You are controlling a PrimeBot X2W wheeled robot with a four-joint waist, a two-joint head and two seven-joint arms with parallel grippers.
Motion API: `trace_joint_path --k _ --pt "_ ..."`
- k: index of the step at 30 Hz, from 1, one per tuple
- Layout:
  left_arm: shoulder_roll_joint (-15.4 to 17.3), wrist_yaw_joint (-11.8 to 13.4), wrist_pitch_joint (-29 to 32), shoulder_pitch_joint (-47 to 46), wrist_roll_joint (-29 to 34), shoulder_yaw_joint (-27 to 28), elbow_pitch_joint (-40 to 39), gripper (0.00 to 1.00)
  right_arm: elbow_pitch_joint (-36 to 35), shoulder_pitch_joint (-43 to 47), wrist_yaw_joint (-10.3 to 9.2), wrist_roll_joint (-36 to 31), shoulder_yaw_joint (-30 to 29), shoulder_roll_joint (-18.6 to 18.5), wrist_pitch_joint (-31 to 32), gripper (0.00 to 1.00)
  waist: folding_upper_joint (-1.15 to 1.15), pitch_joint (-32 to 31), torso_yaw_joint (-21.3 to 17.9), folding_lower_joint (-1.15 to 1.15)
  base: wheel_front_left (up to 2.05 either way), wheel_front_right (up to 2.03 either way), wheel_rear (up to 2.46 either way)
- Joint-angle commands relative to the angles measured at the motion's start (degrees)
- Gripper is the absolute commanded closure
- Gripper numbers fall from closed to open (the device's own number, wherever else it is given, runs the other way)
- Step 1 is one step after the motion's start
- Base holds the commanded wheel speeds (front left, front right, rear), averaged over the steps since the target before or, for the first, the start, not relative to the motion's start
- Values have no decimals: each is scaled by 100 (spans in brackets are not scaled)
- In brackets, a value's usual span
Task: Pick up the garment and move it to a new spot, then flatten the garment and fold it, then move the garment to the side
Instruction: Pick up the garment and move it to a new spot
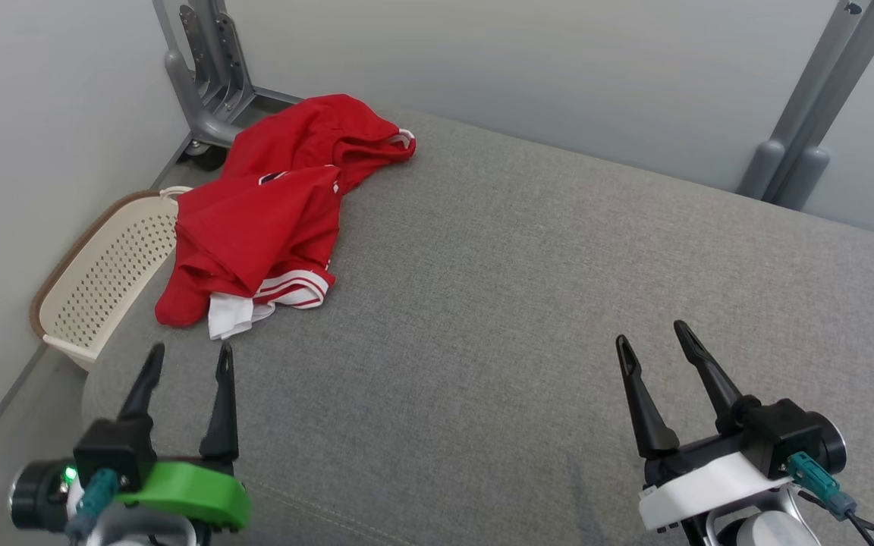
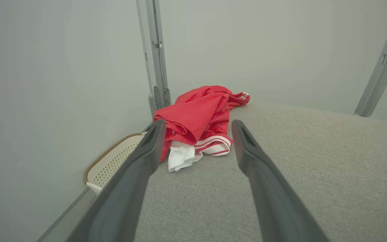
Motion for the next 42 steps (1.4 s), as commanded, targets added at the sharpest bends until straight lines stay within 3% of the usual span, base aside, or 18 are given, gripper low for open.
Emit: trace_joint_path --k 1,10,16,25,42 --pt "129 -99 123 -318 12 32 -64 0 -29 -86 2 -52 -32 -28 -22 0 0 95 -18 0 0 0 0" --pt "777 -712 1008 -2086 -9 -59 335 0 -32 -385 2 -285 -34 -29 -22 0 0 556 -100 0 0 0 0" --pt "1027 -965 1380 -3108 -172 -253 884 0 -62 -607 2 -379 -15 -28 -22 0 0 827 -237 0 0 0 0" --pt "1561 -1079 1813 -4240 -476 -558 2218 0 -294 -1001 1 -510 59 -29 -22 0 0 1395 -686 0 0 0 0" --pt "1864 -1081 1783 -4852 -1391 -1693 3913 0 -841 -1361 1 -930 110 -28 115 0 0 2260 -1185 0 0 0 0"
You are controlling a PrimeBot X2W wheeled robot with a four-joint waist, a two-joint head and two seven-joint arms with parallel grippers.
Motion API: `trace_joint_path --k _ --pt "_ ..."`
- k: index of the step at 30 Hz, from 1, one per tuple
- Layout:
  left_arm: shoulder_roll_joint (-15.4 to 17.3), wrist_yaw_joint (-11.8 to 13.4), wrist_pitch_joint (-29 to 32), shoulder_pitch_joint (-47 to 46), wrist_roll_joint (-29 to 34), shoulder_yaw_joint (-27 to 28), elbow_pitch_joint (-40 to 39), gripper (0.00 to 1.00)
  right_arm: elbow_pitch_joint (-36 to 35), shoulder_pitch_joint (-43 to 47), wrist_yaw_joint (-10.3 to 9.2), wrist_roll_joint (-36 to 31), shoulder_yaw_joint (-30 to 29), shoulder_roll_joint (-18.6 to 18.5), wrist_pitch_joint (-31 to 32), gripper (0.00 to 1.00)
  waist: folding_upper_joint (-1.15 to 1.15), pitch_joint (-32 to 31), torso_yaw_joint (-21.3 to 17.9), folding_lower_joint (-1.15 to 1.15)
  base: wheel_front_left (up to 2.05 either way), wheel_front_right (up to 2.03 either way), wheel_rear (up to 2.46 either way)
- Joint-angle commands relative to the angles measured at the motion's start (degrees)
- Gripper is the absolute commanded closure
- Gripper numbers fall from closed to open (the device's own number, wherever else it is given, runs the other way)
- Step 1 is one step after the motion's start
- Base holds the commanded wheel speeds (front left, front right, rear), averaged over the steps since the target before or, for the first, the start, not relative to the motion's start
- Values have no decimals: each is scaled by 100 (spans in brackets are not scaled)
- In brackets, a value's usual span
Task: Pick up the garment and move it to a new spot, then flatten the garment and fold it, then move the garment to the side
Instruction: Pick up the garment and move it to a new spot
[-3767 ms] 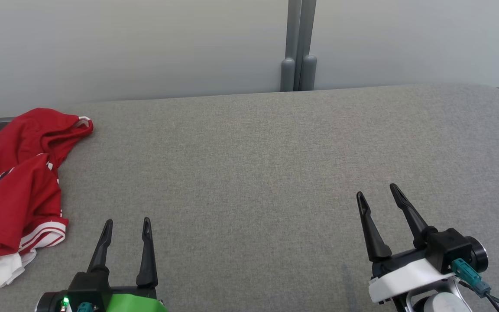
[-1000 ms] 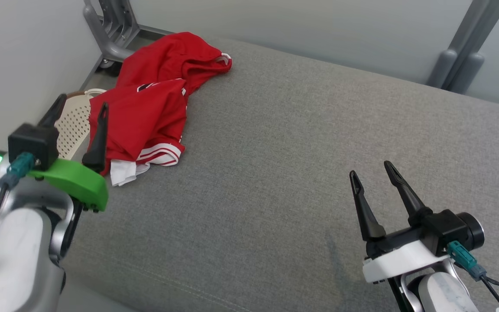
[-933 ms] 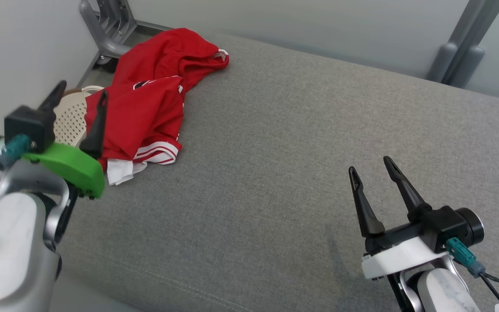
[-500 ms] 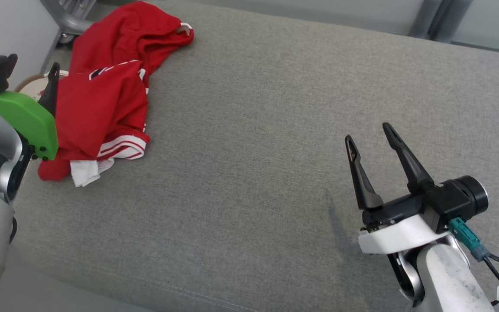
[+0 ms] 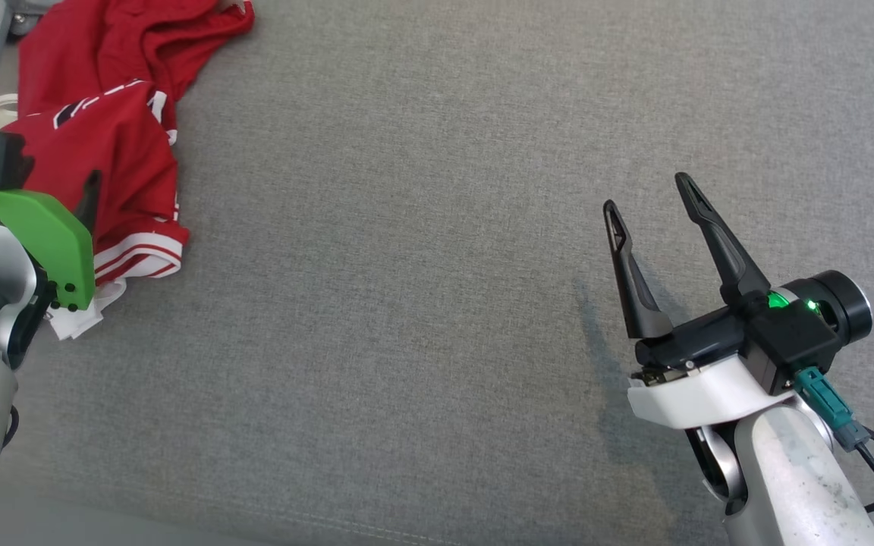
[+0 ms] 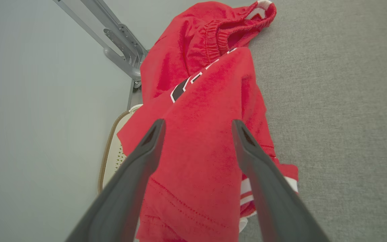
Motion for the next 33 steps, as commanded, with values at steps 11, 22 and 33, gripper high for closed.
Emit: trace_joint_path --k 11,22,33 --pt "-92 83 -230 -520 -340 -148 941 0 -299 -203 1 -170 -96 -27 143 0 0 588 -206 -1 0 0 0" --pt "-205 123 -423 -760 -301 -232 1708 100 -342 -253 1 -158 -185 -26 112 0 0 672 -251 -1 0 0 0" --pt "-45 19 -1082 -1238 -334 -334 1657 100 -117 -147 1 56 -278 -26 -21 0 0 202 -134 -1 0 0 0"
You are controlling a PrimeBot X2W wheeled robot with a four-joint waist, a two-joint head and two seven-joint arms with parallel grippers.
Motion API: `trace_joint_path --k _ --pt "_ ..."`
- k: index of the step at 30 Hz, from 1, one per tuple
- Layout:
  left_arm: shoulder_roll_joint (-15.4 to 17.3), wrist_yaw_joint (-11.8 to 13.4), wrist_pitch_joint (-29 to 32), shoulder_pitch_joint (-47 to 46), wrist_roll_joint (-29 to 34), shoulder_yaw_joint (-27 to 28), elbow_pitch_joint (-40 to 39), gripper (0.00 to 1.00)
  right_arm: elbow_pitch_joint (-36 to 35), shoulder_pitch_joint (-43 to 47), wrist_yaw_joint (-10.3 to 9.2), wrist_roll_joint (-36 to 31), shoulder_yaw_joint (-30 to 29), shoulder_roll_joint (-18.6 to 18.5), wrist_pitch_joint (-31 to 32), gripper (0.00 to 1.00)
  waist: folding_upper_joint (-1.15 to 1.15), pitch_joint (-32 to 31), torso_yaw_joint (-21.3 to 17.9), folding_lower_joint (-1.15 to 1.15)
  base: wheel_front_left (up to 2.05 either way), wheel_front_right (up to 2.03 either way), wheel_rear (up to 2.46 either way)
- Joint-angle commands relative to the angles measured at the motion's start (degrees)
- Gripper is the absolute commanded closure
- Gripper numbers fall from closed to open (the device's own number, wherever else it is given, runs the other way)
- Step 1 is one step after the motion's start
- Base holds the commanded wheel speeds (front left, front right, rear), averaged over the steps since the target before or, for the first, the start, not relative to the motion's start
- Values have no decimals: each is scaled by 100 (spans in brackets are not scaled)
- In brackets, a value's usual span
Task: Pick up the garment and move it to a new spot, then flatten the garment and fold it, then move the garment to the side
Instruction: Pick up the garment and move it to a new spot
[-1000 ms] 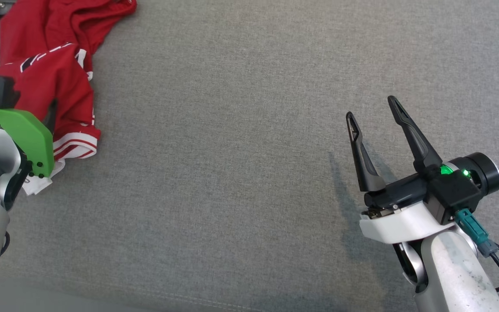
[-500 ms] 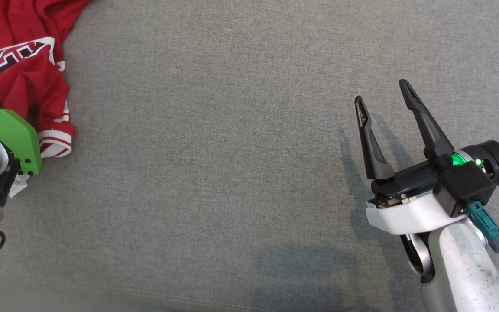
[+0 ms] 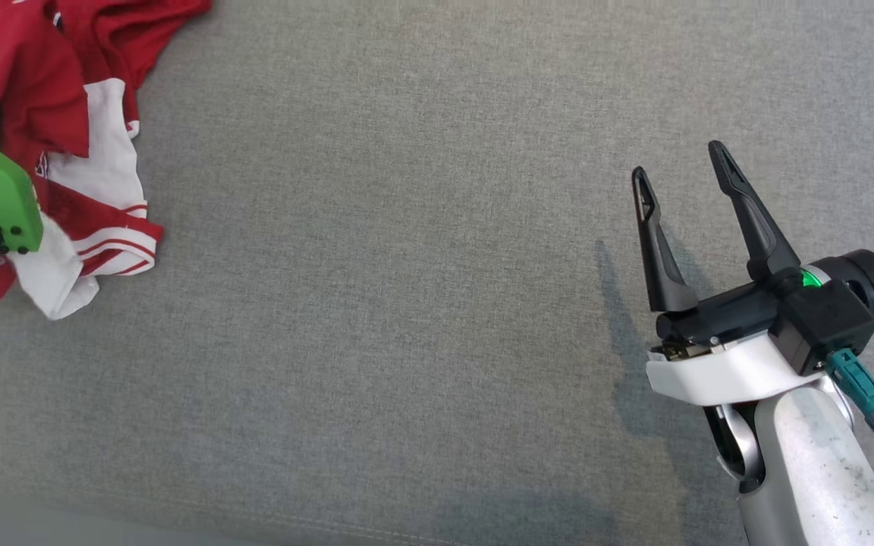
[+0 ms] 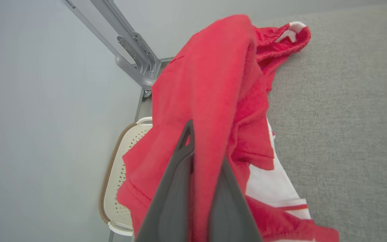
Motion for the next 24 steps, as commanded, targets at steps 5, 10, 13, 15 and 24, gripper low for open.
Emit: trace_joint_path --k 5,10,13,15,24 --pt "103 -32 -92 -303 -79 -150 -266 100 220 144 0 232 -80 -25 -103 0 0 -510 68 0 0 0 0" --pt "134 -40 -46 -462 -178 -409 -771 100 405 274 0 376 -173 -25 -141 0 0 -854 56 0 0 0 0" --pt "172 -38 22 -548 -266 -600 -1157 100 479 331 0 446 -250 -24 -143 0 0 -1038 27 0 0 0 0" --pt "177 -38 -20 -633 -301 -681 -1408 100 483 388 0 504 -305 -25 -146 0 0 -1147 -1 0 0 0 0" --pt "-312 -39 148 -729 -475 -989 -2130 100 608 563 0 788 -380 -26 -145 0 0 -1611 -266 0 0 0 0"
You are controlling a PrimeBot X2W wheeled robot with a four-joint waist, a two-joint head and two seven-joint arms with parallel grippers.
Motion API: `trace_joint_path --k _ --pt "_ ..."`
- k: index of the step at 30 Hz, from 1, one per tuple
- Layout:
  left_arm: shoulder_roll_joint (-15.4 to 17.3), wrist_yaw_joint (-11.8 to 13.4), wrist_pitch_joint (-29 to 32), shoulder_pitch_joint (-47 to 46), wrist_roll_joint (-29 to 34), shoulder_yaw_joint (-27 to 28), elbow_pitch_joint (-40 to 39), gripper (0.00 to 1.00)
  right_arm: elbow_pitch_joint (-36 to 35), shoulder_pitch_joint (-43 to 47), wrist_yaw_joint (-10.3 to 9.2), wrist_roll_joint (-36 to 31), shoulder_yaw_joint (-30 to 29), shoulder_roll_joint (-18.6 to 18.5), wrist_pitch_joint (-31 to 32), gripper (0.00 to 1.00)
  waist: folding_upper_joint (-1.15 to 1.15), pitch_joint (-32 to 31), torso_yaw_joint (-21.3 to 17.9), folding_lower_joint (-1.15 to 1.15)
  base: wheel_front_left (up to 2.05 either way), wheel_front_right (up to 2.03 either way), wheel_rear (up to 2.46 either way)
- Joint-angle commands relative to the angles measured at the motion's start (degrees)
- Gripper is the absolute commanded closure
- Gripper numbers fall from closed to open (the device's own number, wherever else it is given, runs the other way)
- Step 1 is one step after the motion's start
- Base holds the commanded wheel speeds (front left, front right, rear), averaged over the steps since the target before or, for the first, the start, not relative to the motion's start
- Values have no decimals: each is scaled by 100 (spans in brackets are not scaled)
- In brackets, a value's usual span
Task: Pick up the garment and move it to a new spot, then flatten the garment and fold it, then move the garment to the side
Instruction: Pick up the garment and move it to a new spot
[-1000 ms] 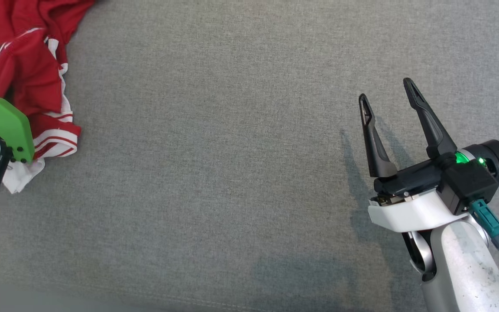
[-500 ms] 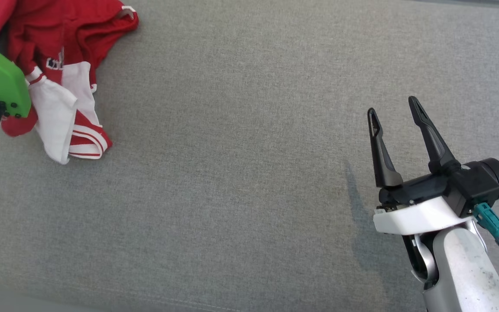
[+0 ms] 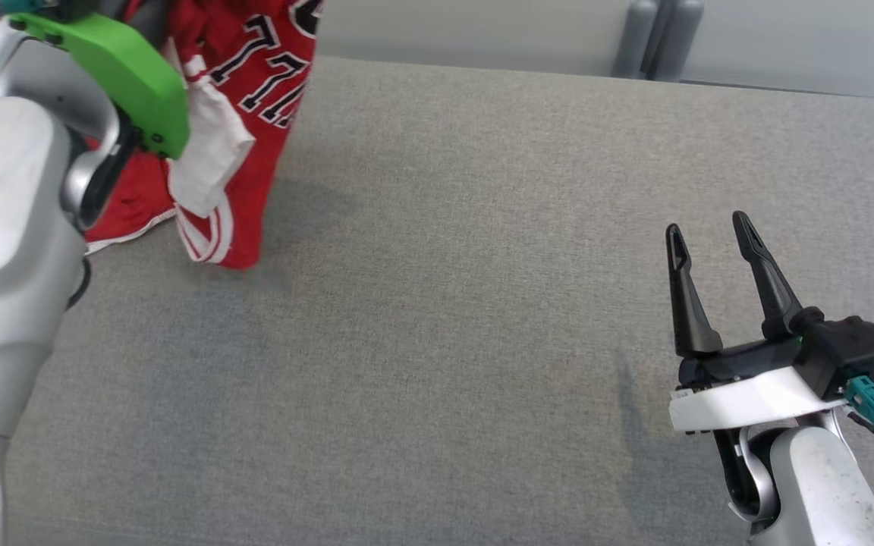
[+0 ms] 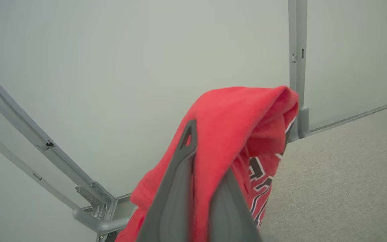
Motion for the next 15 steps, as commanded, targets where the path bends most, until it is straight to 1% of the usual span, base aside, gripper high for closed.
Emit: trace_joint_path --k 1,7,10,15 --pt "-56 -7 14 -86 -39 -38 -67 100 21 80 0 31 -7 -24 -21 0 0 -221 -206 0 0 0 0" --pt "-474 9 117 -145 -120 -238 -489 100 97 231 0 184 -18 -23 -22 0 0 -458 -537 0 0 0 0" --pt "-759 176 103 -145 -192 -230 -654 100 127 332 1 197 -55 -23 -22 0 0 -534 -697 0 0 0 0" --pt "-1396 476 58 -26 -282 -325 -919 100 147 410 0 182 -216 -20 -22 0 0 -566 -888 0 0 0 0"
